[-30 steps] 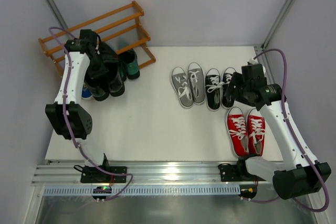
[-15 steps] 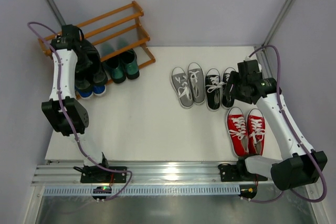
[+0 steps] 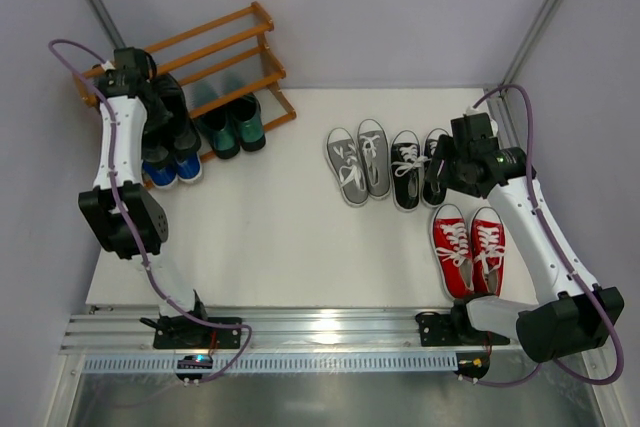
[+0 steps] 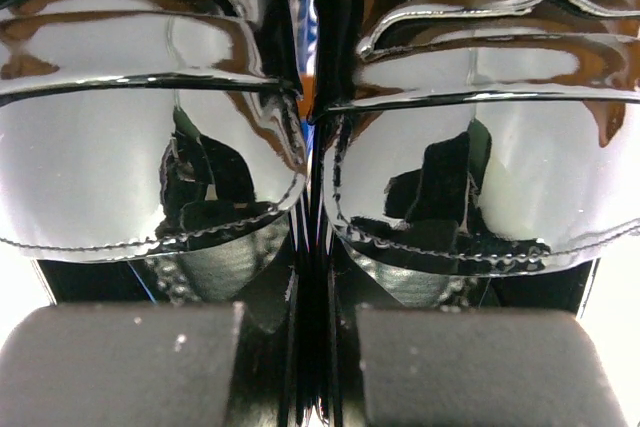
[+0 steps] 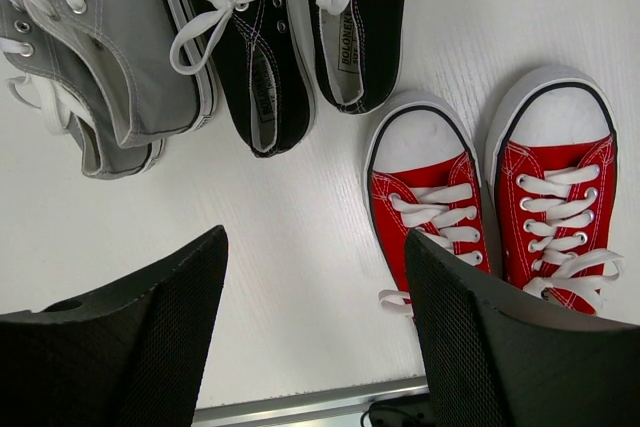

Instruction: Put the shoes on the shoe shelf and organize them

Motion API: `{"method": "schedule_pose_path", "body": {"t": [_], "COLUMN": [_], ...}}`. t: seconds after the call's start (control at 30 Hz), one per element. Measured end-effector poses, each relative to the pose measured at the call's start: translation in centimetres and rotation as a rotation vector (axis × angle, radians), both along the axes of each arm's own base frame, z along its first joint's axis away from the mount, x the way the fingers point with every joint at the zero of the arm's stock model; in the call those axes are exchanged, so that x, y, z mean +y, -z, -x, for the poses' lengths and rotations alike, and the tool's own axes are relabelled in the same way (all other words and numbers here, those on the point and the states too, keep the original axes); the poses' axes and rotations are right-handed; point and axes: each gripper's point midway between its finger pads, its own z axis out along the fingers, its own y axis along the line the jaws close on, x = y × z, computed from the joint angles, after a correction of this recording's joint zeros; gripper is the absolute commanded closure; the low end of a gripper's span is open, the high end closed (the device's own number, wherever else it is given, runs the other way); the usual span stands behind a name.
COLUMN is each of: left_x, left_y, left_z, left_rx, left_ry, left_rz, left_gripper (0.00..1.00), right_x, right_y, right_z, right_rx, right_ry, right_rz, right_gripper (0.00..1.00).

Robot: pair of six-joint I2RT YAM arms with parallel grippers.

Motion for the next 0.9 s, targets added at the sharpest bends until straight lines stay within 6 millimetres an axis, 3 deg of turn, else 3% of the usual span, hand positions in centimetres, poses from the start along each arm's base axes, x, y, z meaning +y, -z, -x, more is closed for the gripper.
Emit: {"method": "schedule_pose_path", "body": {"t": [0.27, 0.67, 0.9], "left_x": [-0.1, -2.5, -2.1], "left_y": [2.8, 1.4, 0.6], "left_z": [-1.0, -3.3, -4.3], "left_rx": [-0.015, -0.098, -0.144], "left_ry": [0.005, 0.043, 0.010], "left_rz": [-0.008, -0.094, -0.134], "left_gripper": [1.00, 1.00, 1.00], "right_x": [0.2, 0.5, 0.3], "right_y": [0.0, -0.3, -0.6], "right_z": [0.0, 0.2, 0.3], "right_rx": [-0.001, -0.026, -0.041], "right_ry": [-0.002, -0.005, -0.001], "right_rz": [-0.002, -0.007, -0.003], "right_gripper": [0.28, 0.28, 0.28]}}
